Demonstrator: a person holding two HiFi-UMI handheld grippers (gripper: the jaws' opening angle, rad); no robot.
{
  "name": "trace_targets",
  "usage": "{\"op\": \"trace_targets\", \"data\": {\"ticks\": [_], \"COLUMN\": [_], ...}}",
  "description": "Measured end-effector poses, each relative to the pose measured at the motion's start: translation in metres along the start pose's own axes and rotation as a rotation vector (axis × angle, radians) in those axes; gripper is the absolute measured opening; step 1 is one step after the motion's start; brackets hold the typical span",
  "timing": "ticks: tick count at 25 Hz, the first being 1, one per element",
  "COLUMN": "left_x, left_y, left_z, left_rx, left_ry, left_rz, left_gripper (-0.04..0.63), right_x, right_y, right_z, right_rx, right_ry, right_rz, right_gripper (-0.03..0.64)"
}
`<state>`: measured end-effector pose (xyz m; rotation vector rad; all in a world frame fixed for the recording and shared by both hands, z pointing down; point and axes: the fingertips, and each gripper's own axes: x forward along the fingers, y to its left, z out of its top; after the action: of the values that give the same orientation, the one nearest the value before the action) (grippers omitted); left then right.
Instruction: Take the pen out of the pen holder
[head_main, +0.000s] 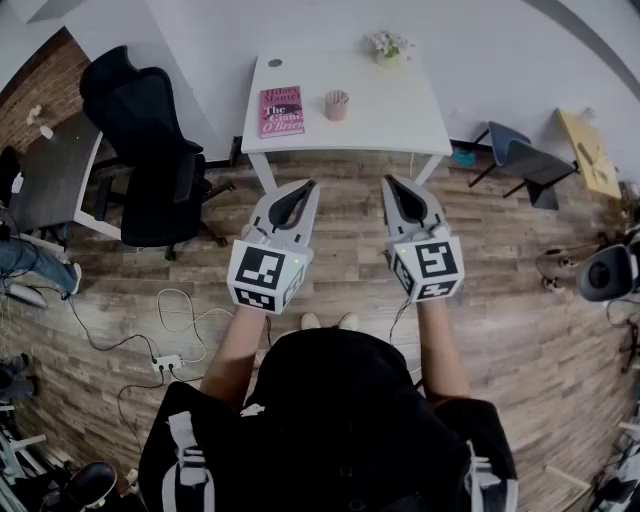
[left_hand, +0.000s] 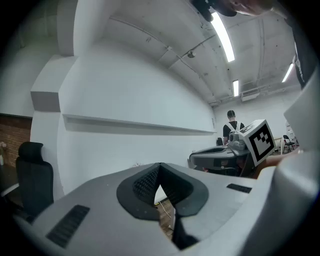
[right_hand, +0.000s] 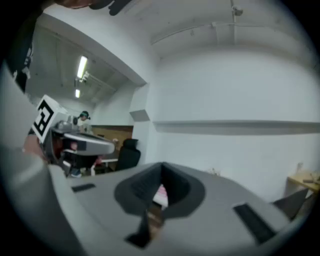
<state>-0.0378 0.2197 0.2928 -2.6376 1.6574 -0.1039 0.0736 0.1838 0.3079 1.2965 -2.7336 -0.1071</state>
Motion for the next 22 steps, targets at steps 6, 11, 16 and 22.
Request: {"op": "trace_targets", "data": {"ticks": [6,11,16,22], "left_x": [0.005,0.014,0.028,0.047], "left_y": [-0.001,-0.009,-0.02,-0.031], "left_z": [-0.005,-0.01,-0.016,-0.029], "left_rx": [0.005,-0.001,0.001,0.001], "left_ry": [0.015,0.03,0.045,0.054], "left_rz": [0.002,0.008,0.022,0.05], "left_gripper": [0.015,0.015,0.015,0.015], "right_x": [0.0,-0.001,0.0,0.004], "right_y": [-0.007,-0.015,-0.028,-0.046], "right_z": [-0.001,-0.008,-0.018,-0.036], "right_rx": [0.028,0.033,0.042,0.051], "right_ry": [-0.009,0.004,0.008,0.012], "right_rz": [-0.018,-0.003,0.02,0.057], "right_gripper": [0.034,0.034,0.034,0.034]}}
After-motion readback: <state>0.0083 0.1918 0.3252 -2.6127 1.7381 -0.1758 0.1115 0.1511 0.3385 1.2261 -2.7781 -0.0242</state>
